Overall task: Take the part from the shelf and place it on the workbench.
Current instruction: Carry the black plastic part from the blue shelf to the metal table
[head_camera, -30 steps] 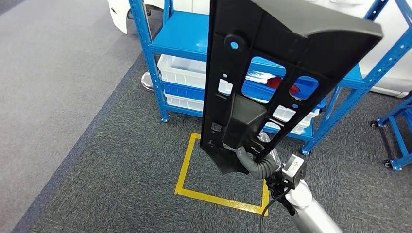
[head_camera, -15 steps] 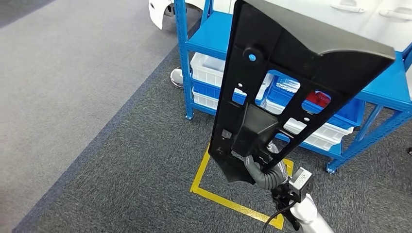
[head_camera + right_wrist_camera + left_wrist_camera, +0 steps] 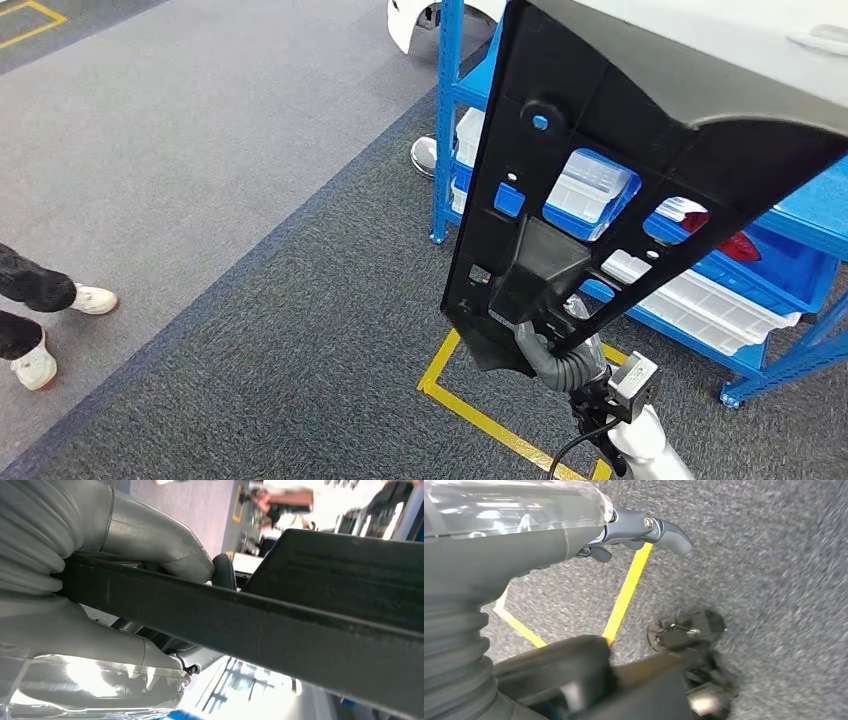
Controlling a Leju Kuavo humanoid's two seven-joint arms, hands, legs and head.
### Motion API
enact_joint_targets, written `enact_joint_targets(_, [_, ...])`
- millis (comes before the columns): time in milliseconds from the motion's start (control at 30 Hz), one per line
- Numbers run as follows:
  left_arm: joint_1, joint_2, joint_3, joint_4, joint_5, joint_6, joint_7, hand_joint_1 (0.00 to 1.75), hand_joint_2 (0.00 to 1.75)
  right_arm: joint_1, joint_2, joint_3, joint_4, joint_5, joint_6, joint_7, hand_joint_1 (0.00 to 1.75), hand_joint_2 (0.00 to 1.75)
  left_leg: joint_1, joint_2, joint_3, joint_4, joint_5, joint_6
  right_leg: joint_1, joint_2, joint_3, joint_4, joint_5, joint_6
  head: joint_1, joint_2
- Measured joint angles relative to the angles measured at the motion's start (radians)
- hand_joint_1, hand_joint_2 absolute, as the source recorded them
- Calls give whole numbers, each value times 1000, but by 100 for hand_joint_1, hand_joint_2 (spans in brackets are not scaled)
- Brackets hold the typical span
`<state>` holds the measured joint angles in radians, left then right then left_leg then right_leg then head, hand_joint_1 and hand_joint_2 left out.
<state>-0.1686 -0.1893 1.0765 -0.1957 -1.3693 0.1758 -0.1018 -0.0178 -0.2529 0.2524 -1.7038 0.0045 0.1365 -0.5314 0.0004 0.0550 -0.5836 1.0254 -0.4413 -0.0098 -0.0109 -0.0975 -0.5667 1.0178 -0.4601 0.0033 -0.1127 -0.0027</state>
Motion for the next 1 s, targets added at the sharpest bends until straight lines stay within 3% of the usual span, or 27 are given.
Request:
enact_joint_targets(100, [0, 3, 2, 0, 15, 11, 3, 0, 175, -4, 0, -5, 0, -1, 21, -5, 166, 175, -5, -20, 2, -17, 5, 21, -3, -14, 6, -1, -3, 18, 0, 0])
enact_joint_targets(167, [4, 4, 3, 0, 17, 15, 11, 0, 175, -4, 3, -8, 2, 1, 24, -11, 166, 175, -2, -38, 7, -27, 13, 35, -9, 24, -6, 34, -31, 26, 0, 0])
enact_joint_targets(233, [6, 5, 3, 0, 13, 16, 25, 0, 175, 7, 8, -14, 2, 8, 17, -18, 166, 175, -1, -59, 8, -30, 19, 44, -12, 75, -57, 146, -94, 26, 0, 0])
enact_joint_targets(267, [8, 6, 3, 0, 10, 15, 34, 0, 175, 17, 10, -17, 2, 11, 13, -21, 166, 175, -3, -70, 7, -30, 20, 46, -12, 85, -90, 214, -122, 26, 0, 0])
enact_joint_targets(300, [12, 6, 2, 0, 7, 15, 44, 0, 175, 27, 12, -20, 2, 13, 10, -22, 166, 175, -4, -84, 6, -29, 21, 47, -12, 90, -116, 265, -135, 27, 0, 0])
enact_joint_targets(333, [18, 7, 2, 0, 5, 14, 54, 0, 175, 37, 14, -23, 2, 14, 9, -23, 166, 175, -4, -98, 6, -27, 20, 46, -13, 92, -127, 281, -129, 27, 0, 0])
enact_joint_targets(367, [25, 8, 2, 0, 3, 13, 64, 0, 175, 45, 15, -25, 1, 14, 9, -24, 166, 175, -4, -112, 6, -24, 19, 45, -14, 94, -120, 258, -103, 27, 0, 0])
enact_joint_targets(400, [31, 10, 3, 0, 2, 13, 71, 0, 175, 52, 16, -28, -2, 15, 8, -25, 166, 175, -4, -125, 6, -19, 17, 42, -16, 103, -95, 200, -65, 27, 0, 0])
enact_joint_targets(467, [40, 13, 3, 0, 3, 13, 76, 0, 175, 62, 16, -31, -8, 18, 6, -27, 166, 175, -4, -149, -1, -5, 11, 33, -21, 148, -41, 76, -12, 27, 0, 0])
enact_joint_targets(533, [44, 18, 3, 0, 6, 15, 70, 0, 175, 71, 17, -33, -16, 26, 2, -28, 166, 175, -3, -168, -13, 4, 8, 22, -21, 174, -23, 29, -5, 25, 0, 0])
enact_joint_targets(600, [49, 24, 4, 0, 10, 18, 58, 0, 175, 75, 17, -33, -23, 30, 0, -28, 166, 175, -1, -180, -20, 4, 9, 10, -18, 154, -23, 24, -3, 14, 0, 0])
enact_joint_targets(667, [51, 29, 5, 0, 14, 22, 44, 0, 175, 73, 17, -33, -27, 28, 7, -28, 166, 175, -1, -142, -34, 34, -13, 0, -18, 131, -18, 15, 1, -1, 0, 0])
enact_joint_targets(733, [45, 31, 6, 0, 16, 26, 34, 0, 175, 73, 17, -33, -27, 22, 19, -26, 166, 175, 0, -88, -79, 136, -72, -8, -16, 103, -15, 10, 2, -10, 0, 0])
enact_joint_targets(800, [40, 32, 6, 0, 16, 30, 28, 0, 175, 71, 15, -33, -24, 19, 26, -24, 166, 175, 3, -74, -134, 253, -123, -15, -12, 73, -15, 10, 0, -12, 0, 0])
enact_joint_targets(833, [40, 32, 6, 0, 15, 32, 27, 0, 175, 70, 15, -33, -22, 18, 28, -23, 166, 175, 4, -72, -144, 276, -126, -17, -12, 59, -15, 10, -1, -12, 0, 0])
enact_joint_targets(867, [40, 33, 6, 0, 12, 35, 28, 0, 175, 69, 15, -33, -20, 17, 29, -22, 166, 175, 5, -70, -134, 261, -110, -17, -11, 45, -14, 11, -1, -11, 0, 0])
enact_joint_targets(900, [41, 33, 6, 0, 8, 37, 31, 0, 175, 68, 15, -33, -19, 17, 28, -22, 166, 175, 5, -64, -106, 211, -82, -17, -12, 32, -12, 11, -3, -9, 0, 0])
enact_joint_targets(967, [41, 34, 4, 0, -4, 41, 42, 0, 175, 67, 15, -33, -19, 16, 25, -22, 166, 175, 1, -25, -32, 74, -28, -9, -9, 11, -7, 11, -7, -3, 0, 0])
enact_joint_targets(1000, [41, 35, 2, 0, -9, 41, 48, 0, 175, 67, 15, -33, -19, 16, 20, -22, 166, 175, -2, -10, -9, 30, -15, 0, -6, 2, -5, 12, -8, 2, 0, 0])
